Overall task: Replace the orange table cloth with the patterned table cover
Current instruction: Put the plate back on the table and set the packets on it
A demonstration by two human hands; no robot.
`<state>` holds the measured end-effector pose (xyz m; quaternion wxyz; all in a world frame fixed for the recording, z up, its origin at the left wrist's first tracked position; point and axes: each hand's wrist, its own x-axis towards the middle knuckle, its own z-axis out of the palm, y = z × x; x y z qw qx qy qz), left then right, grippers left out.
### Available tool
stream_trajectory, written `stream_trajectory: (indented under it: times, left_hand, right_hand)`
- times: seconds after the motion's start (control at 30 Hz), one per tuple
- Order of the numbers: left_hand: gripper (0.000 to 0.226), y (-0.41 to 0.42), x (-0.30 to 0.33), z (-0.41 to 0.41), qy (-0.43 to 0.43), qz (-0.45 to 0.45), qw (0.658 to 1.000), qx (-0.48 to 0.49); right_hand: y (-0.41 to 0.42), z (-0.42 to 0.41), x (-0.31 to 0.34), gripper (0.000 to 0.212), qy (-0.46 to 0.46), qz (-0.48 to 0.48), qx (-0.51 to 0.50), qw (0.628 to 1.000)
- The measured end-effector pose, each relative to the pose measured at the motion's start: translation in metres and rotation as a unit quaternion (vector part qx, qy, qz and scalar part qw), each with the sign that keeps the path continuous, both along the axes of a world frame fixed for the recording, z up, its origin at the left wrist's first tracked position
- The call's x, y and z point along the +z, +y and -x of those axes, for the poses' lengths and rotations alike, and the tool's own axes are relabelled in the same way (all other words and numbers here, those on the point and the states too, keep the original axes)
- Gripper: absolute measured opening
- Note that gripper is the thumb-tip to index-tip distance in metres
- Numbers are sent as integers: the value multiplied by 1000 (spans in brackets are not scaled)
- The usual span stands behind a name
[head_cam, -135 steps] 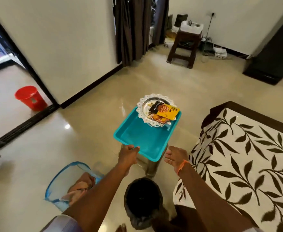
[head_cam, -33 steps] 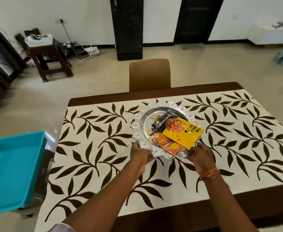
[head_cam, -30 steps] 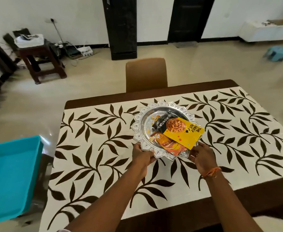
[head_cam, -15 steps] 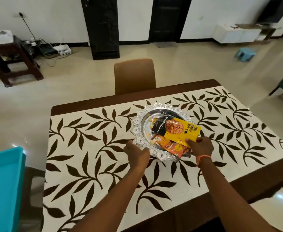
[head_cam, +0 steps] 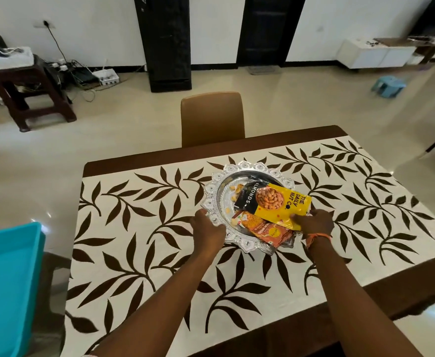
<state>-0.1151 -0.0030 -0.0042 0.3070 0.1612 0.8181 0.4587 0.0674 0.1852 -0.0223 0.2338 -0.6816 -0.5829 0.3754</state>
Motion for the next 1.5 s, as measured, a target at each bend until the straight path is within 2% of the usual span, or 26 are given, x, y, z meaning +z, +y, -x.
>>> stream_trajectory:
  times: [0.07, 0.2, 0.3, 0.37, 0.43, 0.5, 0.57, 0.63, 0.7, 0.8, 0.87, 1.03, 1.2, 1.33, 1.37, 1.43, 1.5]
  left_hand:
    - [66, 1, 0, 0, 15, 6, 1000, -3]
    - [66, 1, -2, 3, 46, 14, 999, -3]
    - [67, 3, 2, 6, 106, 44, 993, 19]
    - [67, 7, 11, 10, 153, 37, 987, 21]
    - [68, 13, 26, 16, 207, -5, 978, -4]
    - [74, 21, 42, 23, 272, -65, 959, -49]
    - [84, 29, 61, 31, 319, -112, 936, -101]
    - [93, 35, 77, 36, 334, -144, 919, -154]
    - [87, 37, 90, 41, 291, -180, 920, -190]
    - [38, 33, 96, 46, 143, -228, 941, -208]
    - [21, 28, 91, 45, 104, -232, 947, -197]
    - [12, 20, 86, 36, 65, -238, 951, -185]
    - [3, 21, 102, 29, 62, -269, 949, -154]
    - [14, 20, 109, 30, 25, -272, 956, -104]
    - [15, 19, 108, 33, 22, -275, 958, -84]
    - [16, 16, 105, 41, 39, -269, 960, -71]
    - [26, 11, 98, 46, 58, -243, 965, -74]
  right_hand:
    - [-2, 1, 10, 32, 31, -11, 2, 999]
    - [9, 2, 24, 26, 67, -83, -7, 994]
    - [19, 11, 52, 17, 177, -74, -8, 981]
    - [20, 18, 77, 17, 212, -108, 54, 970]
    - [21, 27, 102, 21, 173, -182, 152, 956]
    - [18, 39, 130, 21, 90, -263, 267, 923]
    - [13, 52, 153, 20, 34, -328, 386, 861]
    - [5, 63, 166, 19, 24, -364, 464, 807]
    - [-2, 71, 173, 16, 55, -366, 491, 789]
    - [-5, 75, 168, 13, 117, -340, 495, 791]
    - [-5, 74, 161, 13, 128, -329, 495, 794]
    - [-5, 71, 148, 12, 117, -258, 514, 810]
    - [-9, 75, 147, 10, 114, -210, 537, 809]
    - [-17, 72, 151, 10, 124, -135, 509, 841]
    - [-17, 70, 145, 13, 107, -119, 493, 855]
    - [-12, 60, 124, 32, 9, -116, 455, 883]
    - [-5, 48, 104, 60, -164, -118, 404, 892]
